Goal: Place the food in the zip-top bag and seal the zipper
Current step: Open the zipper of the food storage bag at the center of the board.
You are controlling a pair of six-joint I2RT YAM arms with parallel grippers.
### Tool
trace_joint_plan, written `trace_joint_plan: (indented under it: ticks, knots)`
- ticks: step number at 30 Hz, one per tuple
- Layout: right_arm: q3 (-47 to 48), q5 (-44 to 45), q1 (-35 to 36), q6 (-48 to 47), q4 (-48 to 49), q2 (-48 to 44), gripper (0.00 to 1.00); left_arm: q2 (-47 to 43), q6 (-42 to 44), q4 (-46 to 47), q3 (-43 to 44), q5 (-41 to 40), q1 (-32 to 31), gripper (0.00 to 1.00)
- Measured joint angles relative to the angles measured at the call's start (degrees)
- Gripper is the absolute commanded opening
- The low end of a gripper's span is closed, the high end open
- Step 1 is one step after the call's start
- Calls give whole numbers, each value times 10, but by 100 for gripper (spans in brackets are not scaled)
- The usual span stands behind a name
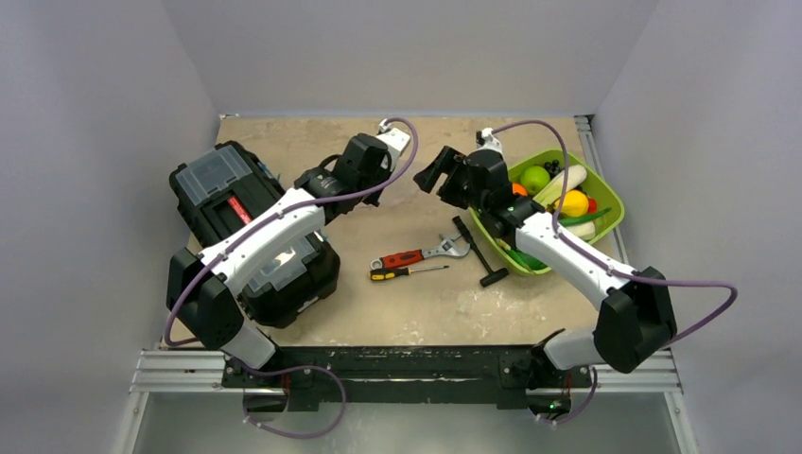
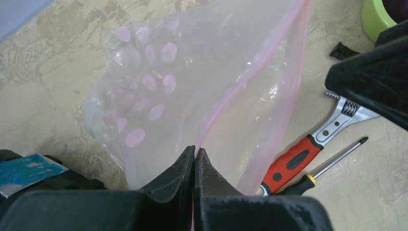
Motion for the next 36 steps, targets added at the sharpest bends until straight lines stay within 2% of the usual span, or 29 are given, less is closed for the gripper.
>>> trace_joint_plan:
  ticks: [4, 8, 14, 21, 24, 26, 29, 31, 36]
  knots:
    - [34, -3, 6, -81, -56, -5, 80, 4, -14, -11, 7, -6, 0, 0]
    - [18, -29, 6, -96, -68, -18, 86, 4, -20, -20, 9, -5, 0, 0]
    - [-63, -62, 5, 11, 3, -29, 82, 4, -34, -33, 22, 5, 2, 0]
    - [-74, -66, 5, 125, 102, 34, 75, 5, -45, -43, 25, 23, 3, 0]
    - [-74, -64, 6, 147, 130, 52, 64, 4, -46, -48, 26, 25, 3, 0]
    - [-74, -61, 6, 160, 142, 58, 53, 4, -46, -48, 27, 27, 3, 0]
    - [-73, -55, 12, 172, 156, 67, 25, 4, -47, -48, 27, 39, 3, 0]
    - [-70, -45, 21, 175, 159, 75, 2, 4, -47, -49, 28, 49, 3, 7]
    - [-57, -20, 55, 174, 155, 82, 0, 4, -47, -53, 29, 69, 7, 25]
